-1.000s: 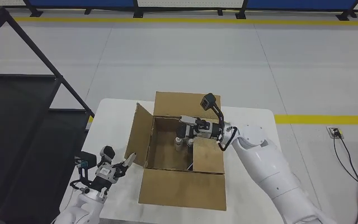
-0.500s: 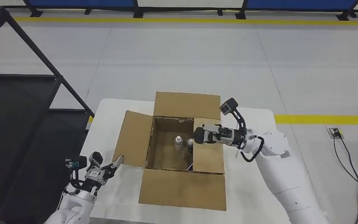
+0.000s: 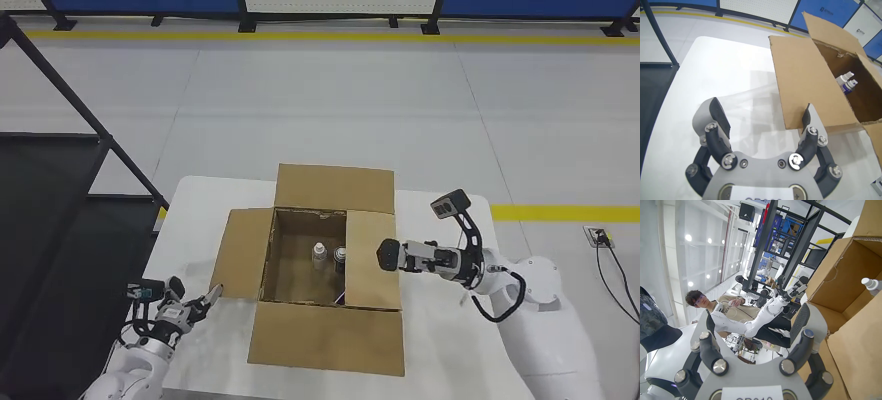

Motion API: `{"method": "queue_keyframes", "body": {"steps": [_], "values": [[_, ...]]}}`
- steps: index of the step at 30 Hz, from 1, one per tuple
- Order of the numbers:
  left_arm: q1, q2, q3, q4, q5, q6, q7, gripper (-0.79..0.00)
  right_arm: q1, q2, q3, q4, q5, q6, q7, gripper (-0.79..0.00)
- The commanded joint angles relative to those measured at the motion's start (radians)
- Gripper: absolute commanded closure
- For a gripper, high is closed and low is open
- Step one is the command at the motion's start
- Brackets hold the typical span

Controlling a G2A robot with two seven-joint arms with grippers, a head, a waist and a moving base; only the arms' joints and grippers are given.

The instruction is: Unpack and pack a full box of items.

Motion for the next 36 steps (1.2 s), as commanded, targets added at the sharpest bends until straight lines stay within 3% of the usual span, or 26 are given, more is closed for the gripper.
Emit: {"method": "queue_keyframes", "body": {"steps": [1, 8, 15, 20, 27, 32, 36], "values": [[-0.005, 0.001, 0.005, 0.010, 0.021, -0.002, -0.008, -0.785, -0.004, 0.004, 0.008, -0.002, 0.003, 0.000, 0.006, -0.785], [-0.018, -0.002, 0.012, 0.029, 0.022, 0.005, -0.002, -0.785, -0.023, 0.017, 0.031, -0.015, 0.003, 0.000, 0.003, -0.785], [-0.001, -0.001, -0.023, -0.038, 0.013, 0.019, 0.024, -0.785, -0.023, 0.026, 0.032, -0.008, 0.006, 0.004, 0.005, -0.785], [0.032, 0.002, -0.078, -0.162, 0.008, 0.025, 0.050, -0.785, -0.014, 0.033, 0.027, 0.004, -0.023, 0.026, 0.006, -0.785], [0.095, 0.002, -0.140, -0.432, 0.033, 0.048, 0.095, -0.785, 0.005, 0.043, 0.021, 0.012, -0.099, 0.050, -0.047, -0.785], [0.072, 0.004, -0.080, -0.541, 0.046, -0.006, 0.006, -0.785, -0.020, 0.058, 0.077, 0.023, -0.075, 0.020, -0.038, -0.785], [-0.046, 0.002, 0.049, -0.505, -0.022, -0.047, -0.147, -0.785, -0.060, 0.075, 0.152, 0.028, -0.053, -0.029, -0.015, -0.785]]}}
